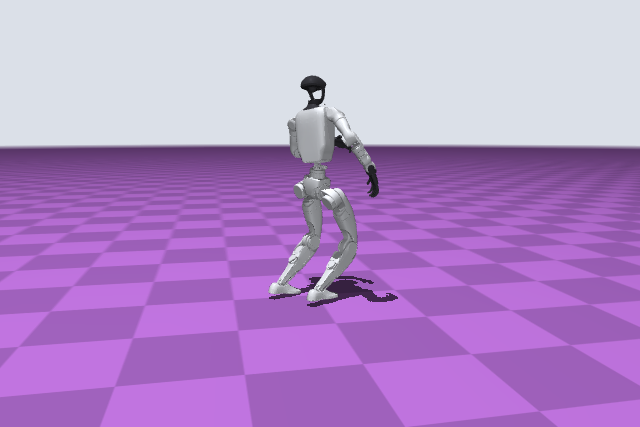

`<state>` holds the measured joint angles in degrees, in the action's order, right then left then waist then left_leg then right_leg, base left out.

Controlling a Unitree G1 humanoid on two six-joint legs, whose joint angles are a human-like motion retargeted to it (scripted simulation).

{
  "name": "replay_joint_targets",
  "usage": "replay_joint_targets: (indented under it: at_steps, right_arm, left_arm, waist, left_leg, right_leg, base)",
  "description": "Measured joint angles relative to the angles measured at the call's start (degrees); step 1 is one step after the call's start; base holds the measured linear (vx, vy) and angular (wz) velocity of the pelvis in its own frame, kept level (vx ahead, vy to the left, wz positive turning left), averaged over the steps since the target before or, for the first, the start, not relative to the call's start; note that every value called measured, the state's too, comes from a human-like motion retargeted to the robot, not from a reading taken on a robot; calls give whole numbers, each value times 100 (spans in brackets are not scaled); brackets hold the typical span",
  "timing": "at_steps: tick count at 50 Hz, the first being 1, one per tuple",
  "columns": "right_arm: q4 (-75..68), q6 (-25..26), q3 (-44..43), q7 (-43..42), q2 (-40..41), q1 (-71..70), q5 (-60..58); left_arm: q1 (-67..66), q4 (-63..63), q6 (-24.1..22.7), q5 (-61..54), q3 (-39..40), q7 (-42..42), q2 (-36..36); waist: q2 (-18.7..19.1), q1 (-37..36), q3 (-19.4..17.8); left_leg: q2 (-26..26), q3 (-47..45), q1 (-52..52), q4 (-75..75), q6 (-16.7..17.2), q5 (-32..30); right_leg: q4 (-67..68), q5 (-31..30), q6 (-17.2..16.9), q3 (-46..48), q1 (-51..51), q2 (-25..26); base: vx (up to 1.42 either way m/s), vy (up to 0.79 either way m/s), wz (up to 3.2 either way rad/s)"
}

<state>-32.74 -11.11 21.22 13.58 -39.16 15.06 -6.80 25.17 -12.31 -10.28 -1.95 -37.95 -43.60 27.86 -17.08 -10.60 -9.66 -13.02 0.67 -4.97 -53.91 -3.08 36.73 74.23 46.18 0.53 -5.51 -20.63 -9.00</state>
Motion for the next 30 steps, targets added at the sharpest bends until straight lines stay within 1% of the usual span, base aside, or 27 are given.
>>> replay_joint_targets:
  at_steps: [1,2,3,5,7,10,12,15,17,21,23,25,28,30]
  right_arm:
    - [-44,-45,-31,70,79,-56,2]
    - [-87,-85,-58,136,160,-169,-4]
    - [-125,-115,-77,195,244,-395,-29]
    - [-59,-171,-62,150,382,-837,-14]
    - [359,-282,-13,-22,517,-1245,183]
    - [1582,-496,-63,-324,695,-1650,716]
    - [2460,-624,-197,-459,768,-1790,1085]
    - [3427,-748,-424,-577,797,-1928,1547]
    - [3728,-761,-587,-659,771,-1984,1698]
    - [3691,-659,-925,-775,760,-2032,1888]
    - [3446,-573,-1082,-778,835,-2038,1982]
    - [3116,-491,-1247,-747,963,-2048,2121]
    - [2562,-388,-1518,-657,1214,-2130,2396]
    - [2216,-310,-1697,-581,1385,-2212,2567]
  left_arm:
    - [-85,81,55,-158,85,65,-11]
    - [-200,183,108,-319,211,146,-1]
    - [-378,330,157,-485,416,257,49]
    - [-1086,773,212,-708,950,494,108]
    - [-2141,1371,174,-829,1640,769,215]
    - [-3851,2143,80,-890,2701,1140,517]
    - [-4874,2451,17,-915,3274,1270,710]
    - [-6110,2732,-47,-968,3888,1348,936]
    - [-6648,2861,-77,-964,4134,1417,985]
    - [-7117,3023,-159,-887,4257,1608,881]
    - [-7095,3051,-206,-798,4125,1675,760]
    - [-6945,3043,-259,-685,3890,1688,628]
    - [-6560,2922,-353,-486,3425,1584,470]
    - [-6322,2702,-421,-354,3109,1466,446]
  waist:
    - [-22,-56,-62]
    - [14,-107,-26]
    - [169,-150,206]
    - [394,-286,674]
    - [491,-333,981]
    - [521,-329,1133]
    - [593,-390,1223]
    - [755,-449,1420]
    - [906,-419,1555]
    - [1254,-148,1703]
    - [1421,77,1670]
    - [1561,340,1559]
    - [1671,705,1232]
    - [1637,916,969]
  left_leg:
    - [121,-97,-491,-952,-77,237]
    - [360,-181,-1036,-1838,-145,451]
    - [833,-240,-1689,-2592,-196,621]
    - [1609,-373,-2573,-3488,-306,831]
    - [1953,-559,-2903,-3732,-397,904]
    - [1958,-891,-2816,-3438,-431,728]
    - [1958,-1058,-2691,-3115,-346,511]
    - [2082,-1256,-2476,-2739,-163,236]
    - [2331,-1418,-2258,-2625,-111,175]
    - [2986,-1684,-1666,-2550,-24,174]
    - [3275,-1758,-1340,-2452,43,280]
    - [3475,-1808,-1054,-2266,117,496]
    - [3449,-1713,-827,-1926,170,827]
    - [3233,-1543,-839,-1731,110,1035]
  right_leg:
    - [242,229,72,133,-174,9]
    - [424,382,169,289,-450,126]
    - [487,382,316,491,-929,460]
    - [562,382,505,766,-1689,1000]
    - [581,351,537,919,-2051,1213]
    - [261,-36,348,1026,-2077,1199]
    - [-91,-463,84,997,-2097,1266]
    - [-576,-1051,-276,1027,-2178,1335]
    - [-769,-1277,-330,1212,-2260,1262]
    - [-756,-1336,-185,1628,-2457,970]
    - [-553,-1279,-80,1825,-2534,738]
    - [-287,-1274,-16,1985,-2577,458]
    - [133,-1546,-68,2030,-2610,35]
    - [407,-1971,-244,1817,-2724,-205]
  base:
    - [-24,-14,61]
    - [-24,-14,22]
    - [-20,-15,-27]
    - [-11,-15,-77]
    - [0,-14,-51]
    - [2,-11,23]
    - [-1,-8,63]
    - [-6,-9,101]
    - [-14,-10,139]
    - [-27,-9,176]
    - [-41,-1,209]
    - [-47,9,224]
    - [-54,20,225]
    - [-58,29,222]
